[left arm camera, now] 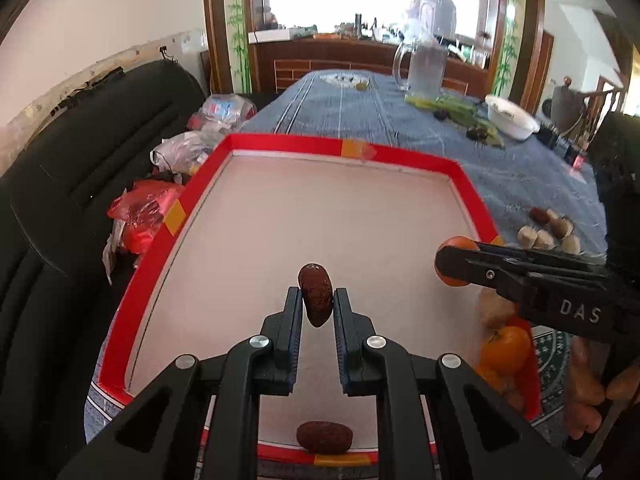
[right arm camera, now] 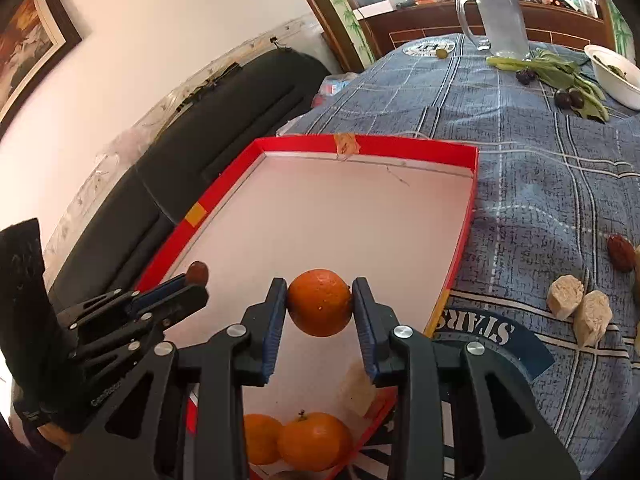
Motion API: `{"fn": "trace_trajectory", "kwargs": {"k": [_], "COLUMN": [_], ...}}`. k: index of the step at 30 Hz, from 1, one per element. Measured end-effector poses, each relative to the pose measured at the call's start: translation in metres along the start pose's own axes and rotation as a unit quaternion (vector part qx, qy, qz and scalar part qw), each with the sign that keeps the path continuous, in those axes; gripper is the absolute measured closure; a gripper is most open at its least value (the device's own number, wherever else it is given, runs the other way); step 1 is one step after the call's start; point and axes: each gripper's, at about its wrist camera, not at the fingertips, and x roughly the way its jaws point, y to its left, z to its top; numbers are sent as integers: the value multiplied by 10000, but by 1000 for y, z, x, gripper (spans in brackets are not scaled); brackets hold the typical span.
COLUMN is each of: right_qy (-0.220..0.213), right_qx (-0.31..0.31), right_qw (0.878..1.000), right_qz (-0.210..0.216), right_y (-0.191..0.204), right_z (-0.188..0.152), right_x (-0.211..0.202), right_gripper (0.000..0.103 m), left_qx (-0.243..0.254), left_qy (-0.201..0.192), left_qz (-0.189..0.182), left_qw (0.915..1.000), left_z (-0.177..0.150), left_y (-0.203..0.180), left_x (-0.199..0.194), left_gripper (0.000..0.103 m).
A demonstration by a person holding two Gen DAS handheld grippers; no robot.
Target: Organize fruits
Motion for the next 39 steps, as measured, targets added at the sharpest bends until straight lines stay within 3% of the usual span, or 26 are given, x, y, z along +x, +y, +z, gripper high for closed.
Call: {"fn": "trace_trajectory", "kwargs": {"k": [2,3,5,6,13,29,35,39], "right_qy": [109,107,100,7,-798,-1439,-1473,-1092], "right_qx": [-46,-97,-161,-160,89,226,313,306], "right_qw": [9999,9999,9998,9998,9968,9884,9829,9797], "right_qz": [-39,-51,17,69,69,-440,-1060,-1652], "right_y": [-1,0,3,3,-9,-51,-103,-138], "right_z": [-1,-2,-2,-3,4,-13,-28,-40], "right_x": [6,6,2,-2,-37,-110,-153,-165], "right_gripper": [66,61,45,39,37,37,37,37], "left_qx": [-27,-54,-138,-137,-64,442,786,979], "left_qy": [72,165,194,152,-147,-411,-231,-63], "left_qz": [117,155,254,305,532,572,208,-71], "left_qw": [9999,9997,9994,9993,9985,9965,9964,9951], "left_z": [-1,-1,-1,-1,6,15,6,4], "left_y": [-1,0,0,-1,-16,-74,-104,-124], "left_x": [3,6,5,3,-22,-51,-45,-37], "left_gripper": [86,81,58,56,40,31,27,27]}}
